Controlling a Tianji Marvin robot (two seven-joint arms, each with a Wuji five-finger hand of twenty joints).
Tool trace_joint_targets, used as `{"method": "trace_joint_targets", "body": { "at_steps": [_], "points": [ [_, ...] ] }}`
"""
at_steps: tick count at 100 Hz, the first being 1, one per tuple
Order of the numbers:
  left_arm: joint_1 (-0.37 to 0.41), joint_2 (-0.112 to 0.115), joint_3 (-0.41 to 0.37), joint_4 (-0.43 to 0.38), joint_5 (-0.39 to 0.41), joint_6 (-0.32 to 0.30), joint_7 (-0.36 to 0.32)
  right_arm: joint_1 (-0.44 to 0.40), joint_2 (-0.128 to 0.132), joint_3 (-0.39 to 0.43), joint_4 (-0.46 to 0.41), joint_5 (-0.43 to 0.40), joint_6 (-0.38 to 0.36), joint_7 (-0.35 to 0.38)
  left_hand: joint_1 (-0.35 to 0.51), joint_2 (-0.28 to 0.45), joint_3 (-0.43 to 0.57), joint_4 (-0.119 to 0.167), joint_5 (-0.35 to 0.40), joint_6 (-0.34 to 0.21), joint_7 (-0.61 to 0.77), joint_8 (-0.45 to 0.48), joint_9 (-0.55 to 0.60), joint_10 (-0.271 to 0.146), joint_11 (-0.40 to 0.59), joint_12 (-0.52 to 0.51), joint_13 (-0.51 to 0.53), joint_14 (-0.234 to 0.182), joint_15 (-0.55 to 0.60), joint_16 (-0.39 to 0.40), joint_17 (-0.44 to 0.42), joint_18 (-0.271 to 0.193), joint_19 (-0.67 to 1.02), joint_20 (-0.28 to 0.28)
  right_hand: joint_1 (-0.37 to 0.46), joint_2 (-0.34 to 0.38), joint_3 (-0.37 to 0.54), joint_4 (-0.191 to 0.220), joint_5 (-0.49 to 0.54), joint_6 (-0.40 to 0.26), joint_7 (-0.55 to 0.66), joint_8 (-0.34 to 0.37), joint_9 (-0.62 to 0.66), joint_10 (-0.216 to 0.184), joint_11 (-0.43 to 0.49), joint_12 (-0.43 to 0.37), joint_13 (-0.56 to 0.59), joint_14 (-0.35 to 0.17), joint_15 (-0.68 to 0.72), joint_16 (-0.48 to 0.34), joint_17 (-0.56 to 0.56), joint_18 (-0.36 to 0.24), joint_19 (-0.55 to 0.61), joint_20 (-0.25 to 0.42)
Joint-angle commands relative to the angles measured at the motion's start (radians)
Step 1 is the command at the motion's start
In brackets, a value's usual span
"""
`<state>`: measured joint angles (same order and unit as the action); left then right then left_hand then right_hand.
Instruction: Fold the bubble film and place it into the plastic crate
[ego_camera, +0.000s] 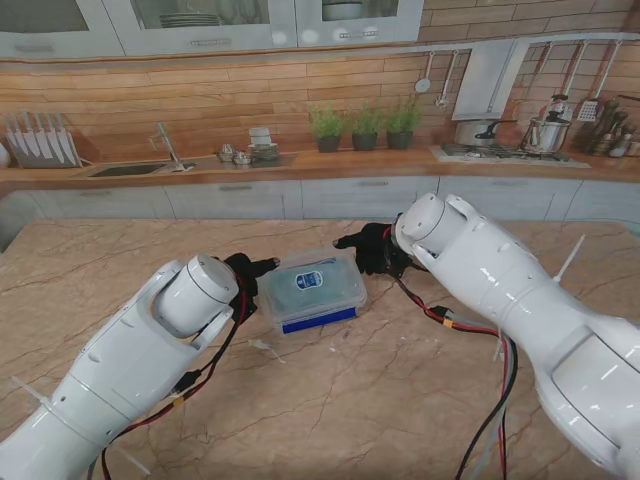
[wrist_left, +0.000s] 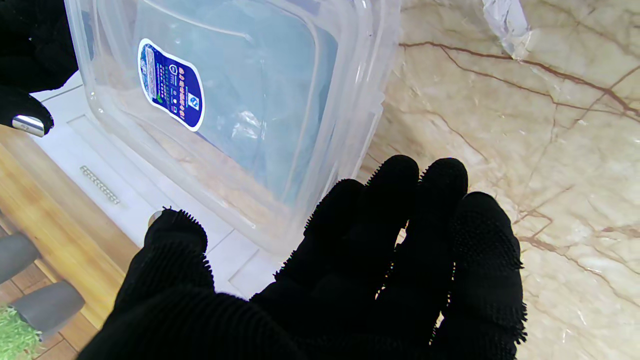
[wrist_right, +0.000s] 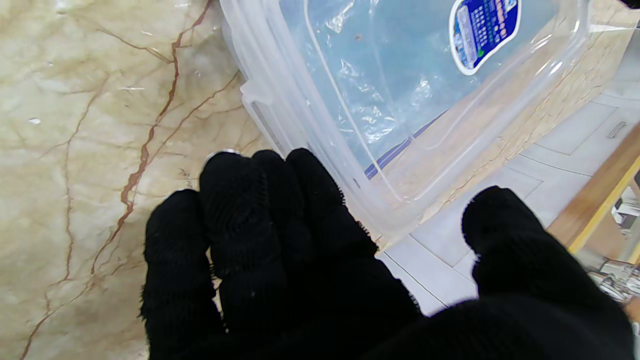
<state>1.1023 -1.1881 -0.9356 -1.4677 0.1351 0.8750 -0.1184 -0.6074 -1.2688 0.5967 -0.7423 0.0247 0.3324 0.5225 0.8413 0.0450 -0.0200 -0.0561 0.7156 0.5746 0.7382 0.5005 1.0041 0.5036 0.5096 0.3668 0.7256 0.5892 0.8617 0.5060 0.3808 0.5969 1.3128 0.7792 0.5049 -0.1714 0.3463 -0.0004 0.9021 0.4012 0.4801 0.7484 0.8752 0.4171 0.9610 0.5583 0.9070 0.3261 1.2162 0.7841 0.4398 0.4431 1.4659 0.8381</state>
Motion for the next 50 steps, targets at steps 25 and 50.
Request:
{"method": "trace_joint_targets", "body": {
  "at_steps": [25, 50],
  "points": [
    [-0.012, -0.029, 0.008, 0.032, -0.003, -0.005, 0.019, 0.004, -0.039, 0.002, 0.038, -0.009, 0.005, -0.023, 0.025, -0.005, -0.002, 0.021, 0.029, -0.238, 0.032, 0.012, -0.034, -0.077, -0.014, 0.001, 0.004, 0.002, -0.002, 0.000, 0.003, -0.002, -0.008, -0.012, -0.002, 0.015, 0.000, 0.036, -0.079, -0.255, -0.080, -0.059, 0.008, 0.053, 0.071, 0.013, 0.010, 0.022, 0.037, 0.014, -0.007, -0.167, 0.125, 0.021],
    [-0.023, -0.029, 0.023, 0.049, 0.006, 0.012, 0.015, 0.004, -0.049, -0.003, 0.062, -0.007, 0.016, -0.022, 0.022, -0.004, -0.003, 0.021, 0.017, -0.237, 0.009, -0.001, -0.052, -0.065, -0.021, -0.003, -0.004, 0.008, -0.006, -0.001, -0.003, -0.003, -0.011, -0.013, -0.007, 0.013, 0.005, 0.035, -0.081, -0.252, -0.083, -0.070, 0.005, 0.055, 0.071, 0.011, 0.005, 0.024, 0.036, 0.013, -0.011, -0.168, 0.124, 0.020]
  ]
}}
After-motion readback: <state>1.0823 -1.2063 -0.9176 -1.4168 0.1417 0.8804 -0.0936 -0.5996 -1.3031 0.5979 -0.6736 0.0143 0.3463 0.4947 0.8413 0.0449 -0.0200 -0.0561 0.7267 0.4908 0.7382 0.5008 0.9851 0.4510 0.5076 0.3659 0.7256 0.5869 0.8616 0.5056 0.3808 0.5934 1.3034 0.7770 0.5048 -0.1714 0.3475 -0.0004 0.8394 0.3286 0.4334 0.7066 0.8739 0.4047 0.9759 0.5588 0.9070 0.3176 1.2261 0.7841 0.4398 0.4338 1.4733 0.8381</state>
